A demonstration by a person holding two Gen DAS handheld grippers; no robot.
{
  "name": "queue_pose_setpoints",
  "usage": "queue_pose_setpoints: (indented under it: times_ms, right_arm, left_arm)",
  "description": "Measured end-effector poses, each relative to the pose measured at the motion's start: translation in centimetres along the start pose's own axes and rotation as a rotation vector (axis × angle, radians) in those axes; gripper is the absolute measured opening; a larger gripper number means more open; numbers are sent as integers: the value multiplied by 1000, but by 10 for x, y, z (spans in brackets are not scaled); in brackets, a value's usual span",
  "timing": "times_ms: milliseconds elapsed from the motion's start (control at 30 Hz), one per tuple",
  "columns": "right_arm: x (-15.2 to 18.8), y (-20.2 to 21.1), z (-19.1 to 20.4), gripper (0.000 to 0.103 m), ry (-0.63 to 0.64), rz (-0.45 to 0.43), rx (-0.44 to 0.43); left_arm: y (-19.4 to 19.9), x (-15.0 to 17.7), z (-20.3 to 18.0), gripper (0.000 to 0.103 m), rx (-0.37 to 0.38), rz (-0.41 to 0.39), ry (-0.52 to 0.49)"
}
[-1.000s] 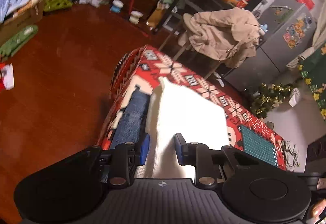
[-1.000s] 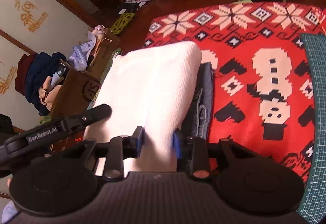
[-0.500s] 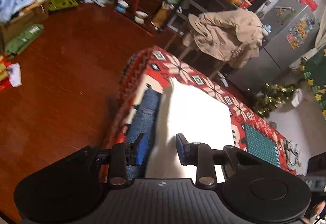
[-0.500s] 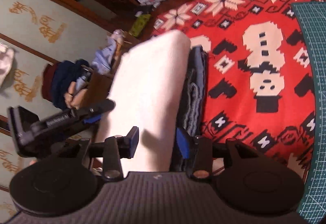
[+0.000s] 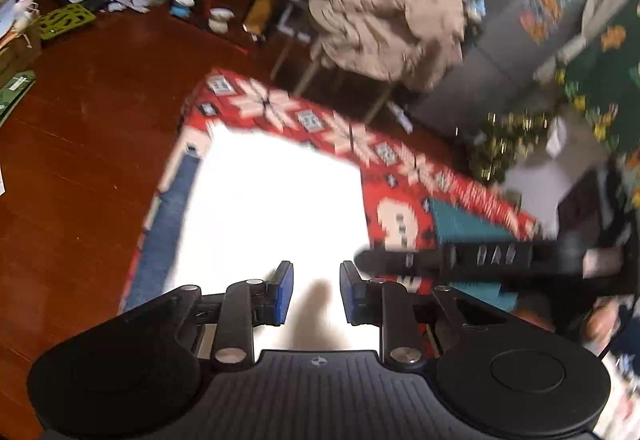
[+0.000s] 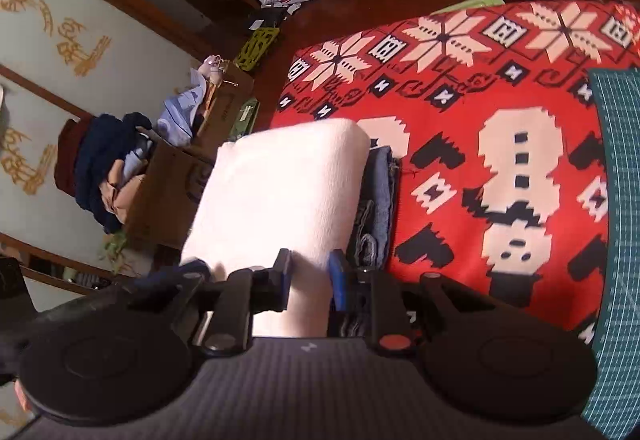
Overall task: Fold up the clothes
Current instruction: 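Lower the sweater onto the folded blue jeans and press it flat with both grippers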
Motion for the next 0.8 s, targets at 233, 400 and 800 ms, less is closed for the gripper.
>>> queue_pose_setpoints:
  times_ms: [233, 400, 800]
  right_arm:
    - [1, 10, -21, 18, -61, -52, 5]
    - [6, -6, -33, 7, -87, -29, 19]
    - [49, 0, -9, 7, 72, 74, -25]
  left_arm:
    - [-3, 6, -12, 21, 4, 11, -40]
    - [-20, 1, -20, 21, 12, 33, -39]
    - [-12, 28, -35, 21, 1, 88, -140]
Point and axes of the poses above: each gripper's, at about its wrist camera, not at the fingertips, and y roughly against the way its jaws point, z to its left, x to its underside, the point moved 1 cm from there along -y, roughly the way its jaws point, and after that the axes turned 10 degrees about -z, right-handed, at the moved point
